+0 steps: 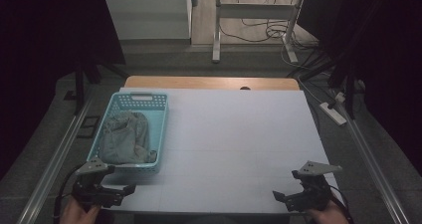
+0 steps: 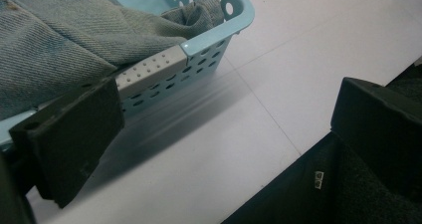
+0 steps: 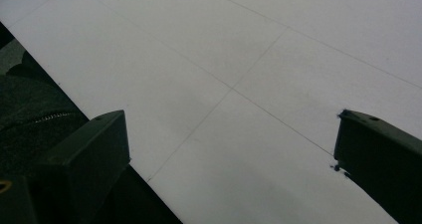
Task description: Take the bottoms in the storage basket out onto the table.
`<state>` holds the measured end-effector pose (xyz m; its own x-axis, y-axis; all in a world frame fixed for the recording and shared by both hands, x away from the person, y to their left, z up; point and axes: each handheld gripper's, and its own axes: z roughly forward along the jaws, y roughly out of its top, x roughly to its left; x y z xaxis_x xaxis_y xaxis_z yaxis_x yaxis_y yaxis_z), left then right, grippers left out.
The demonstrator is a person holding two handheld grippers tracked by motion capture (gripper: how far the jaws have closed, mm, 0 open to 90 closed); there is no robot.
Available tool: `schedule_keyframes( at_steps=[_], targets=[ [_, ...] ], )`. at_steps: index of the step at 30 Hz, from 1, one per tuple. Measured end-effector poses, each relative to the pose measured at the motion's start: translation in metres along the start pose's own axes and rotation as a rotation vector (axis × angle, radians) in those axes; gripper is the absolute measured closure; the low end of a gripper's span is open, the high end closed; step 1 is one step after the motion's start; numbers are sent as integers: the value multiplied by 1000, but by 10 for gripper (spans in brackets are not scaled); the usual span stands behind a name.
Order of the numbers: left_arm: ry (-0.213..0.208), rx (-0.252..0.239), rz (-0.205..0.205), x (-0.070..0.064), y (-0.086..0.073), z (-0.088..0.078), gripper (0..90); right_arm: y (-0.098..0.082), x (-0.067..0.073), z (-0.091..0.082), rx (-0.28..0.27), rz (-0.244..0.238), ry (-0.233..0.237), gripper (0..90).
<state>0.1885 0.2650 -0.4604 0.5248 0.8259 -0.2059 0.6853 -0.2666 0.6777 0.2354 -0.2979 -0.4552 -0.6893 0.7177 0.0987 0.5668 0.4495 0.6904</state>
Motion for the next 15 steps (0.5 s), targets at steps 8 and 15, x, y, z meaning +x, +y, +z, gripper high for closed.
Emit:
schedule_keyframes(
  at_steps=[8, 15],
  targets=[
    [-19, -9, 34, 5, 4, -2, 0, 0, 0, 1, 5, -4, 2, 11],
    [-6, -12, 9, 11, 6, -5, 0, 0, 1, 1, 7, -6, 5, 11]
  ],
)
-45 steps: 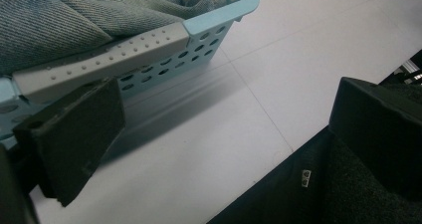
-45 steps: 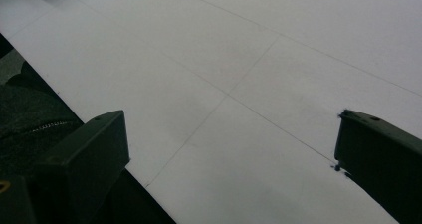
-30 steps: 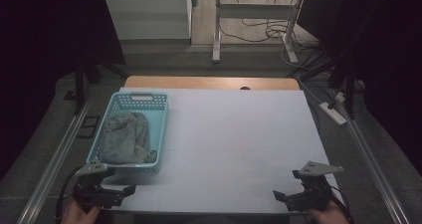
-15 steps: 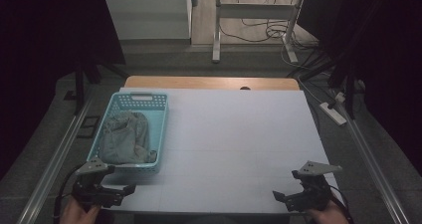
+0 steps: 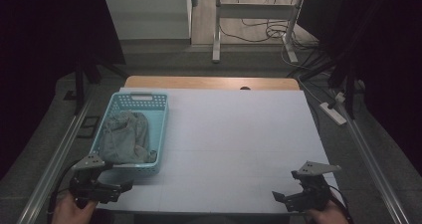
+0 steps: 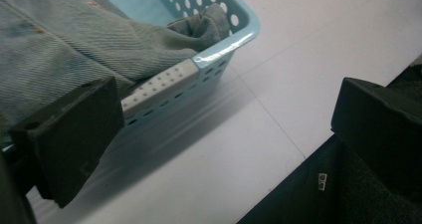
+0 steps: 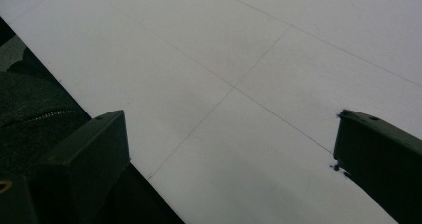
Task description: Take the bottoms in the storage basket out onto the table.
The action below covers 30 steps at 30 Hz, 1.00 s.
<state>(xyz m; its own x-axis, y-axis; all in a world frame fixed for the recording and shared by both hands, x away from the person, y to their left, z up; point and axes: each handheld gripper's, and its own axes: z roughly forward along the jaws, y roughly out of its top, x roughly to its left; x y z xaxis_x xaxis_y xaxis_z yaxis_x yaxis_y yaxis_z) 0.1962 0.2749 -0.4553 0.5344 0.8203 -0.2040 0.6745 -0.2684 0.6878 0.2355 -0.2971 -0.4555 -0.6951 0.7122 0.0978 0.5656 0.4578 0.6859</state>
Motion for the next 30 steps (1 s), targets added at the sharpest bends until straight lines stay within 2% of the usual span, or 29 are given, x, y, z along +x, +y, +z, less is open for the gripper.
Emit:
schedule_keyframes(
  at_steps=[4, 9, 21, 30],
  targets=[
    [21, -25, -17, 5, 3, -3, 0, 0, 0, 0, 2, 0, 0, 11],
    [23, -66, -43, 13, 9, -4, 0, 0, 0, 1, 8, 1, 1, 11],
    [83, -74, -55, 24, 20, 1, 4, 1, 0, 2, 18, -6, 2, 12],
    [108, -72, -90, 38, 28, 6, 6, 1, 0, 3, 26, -5, 4, 11]
  ],
)
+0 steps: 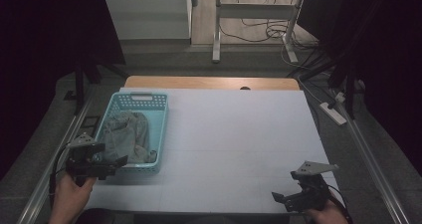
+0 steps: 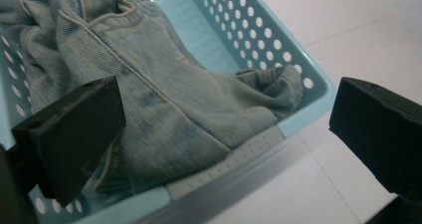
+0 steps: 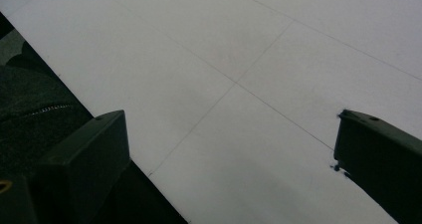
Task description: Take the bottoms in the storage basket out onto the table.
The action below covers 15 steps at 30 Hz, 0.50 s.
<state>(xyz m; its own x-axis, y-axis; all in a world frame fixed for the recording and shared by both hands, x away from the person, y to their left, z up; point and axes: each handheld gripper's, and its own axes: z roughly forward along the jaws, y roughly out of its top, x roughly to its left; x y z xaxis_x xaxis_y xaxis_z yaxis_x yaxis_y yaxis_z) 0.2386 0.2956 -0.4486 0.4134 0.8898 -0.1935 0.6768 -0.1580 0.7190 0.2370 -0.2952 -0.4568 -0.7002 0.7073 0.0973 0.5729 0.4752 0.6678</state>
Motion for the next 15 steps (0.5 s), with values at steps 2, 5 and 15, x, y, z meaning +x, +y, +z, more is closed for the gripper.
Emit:
schedule_keyframes(
  at_steps=[2, 5, 15],
  targets=[
    [12, 8, 0, 2, 2, 3, 6, 0, 0, 0, 2, -2, 1, 12],
    [19, 17, 6, 4, 7, 7, 12, 0, 0, 1, 7, -3, 2, 11],
    [59, 59, 9, 18, 20, 20, 16, 1, 0, 1, 19, -7, 4, 12]
  ],
)
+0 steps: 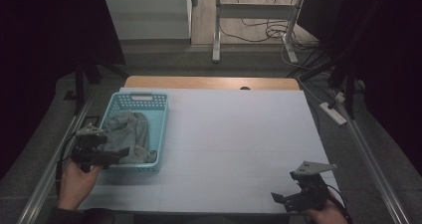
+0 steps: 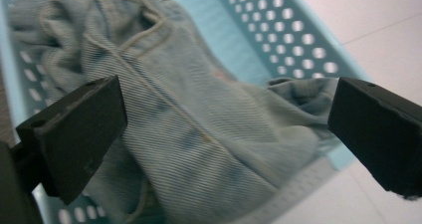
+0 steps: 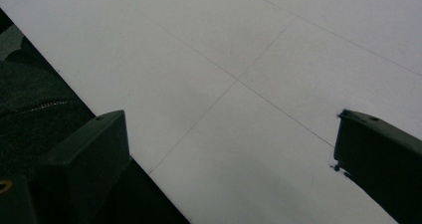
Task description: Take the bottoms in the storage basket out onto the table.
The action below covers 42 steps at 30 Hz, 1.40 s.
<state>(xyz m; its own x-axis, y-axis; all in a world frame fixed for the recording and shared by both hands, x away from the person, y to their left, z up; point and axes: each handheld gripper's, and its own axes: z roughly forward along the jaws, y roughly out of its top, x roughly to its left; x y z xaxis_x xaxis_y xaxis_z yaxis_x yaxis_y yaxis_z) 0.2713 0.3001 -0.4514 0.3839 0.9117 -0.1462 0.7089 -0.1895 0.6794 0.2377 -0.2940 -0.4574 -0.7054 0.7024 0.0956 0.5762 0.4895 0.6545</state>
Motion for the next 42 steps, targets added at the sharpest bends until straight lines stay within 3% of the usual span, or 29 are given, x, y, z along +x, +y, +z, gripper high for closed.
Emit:
schedule_keyframes(
  at_steps=[8, 12, 17, 22, 29, 36, 39, 42],
  targets=[
    [14, 73, -39, 16, 12, 18, 10, 0, 0, 1, 5, -5, 2, 12],
    [-7, 115, -54, 19, 20, 34, 1, 0, 1, 1, 8, -6, 2, 12],
    [2, 180, -49, 20, 31, 53, 0, 0, 1, 2, 11, -7, 2, 12],
    [29, 215, -35, 21, 39, 67, 0, 0, 1, 2, 13, -10, 3, 12],
    [16, 291, -47, 27, 50, 84, 0, 1, 1, 3, 21, -13, 2, 13],
    [-1, 333, -59, 30, 55, 101, 0, 1, 1, 3, 27, -16, 3, 13],
    [23, 353, -49, 26, 56, 105, 0, 1, 1, 4, 29, -20, 4, 13],
    [93, 391, 6, 18, 55, 111, 0, 1, 2, 4, 33, -22, 2, 13]
  ],
)
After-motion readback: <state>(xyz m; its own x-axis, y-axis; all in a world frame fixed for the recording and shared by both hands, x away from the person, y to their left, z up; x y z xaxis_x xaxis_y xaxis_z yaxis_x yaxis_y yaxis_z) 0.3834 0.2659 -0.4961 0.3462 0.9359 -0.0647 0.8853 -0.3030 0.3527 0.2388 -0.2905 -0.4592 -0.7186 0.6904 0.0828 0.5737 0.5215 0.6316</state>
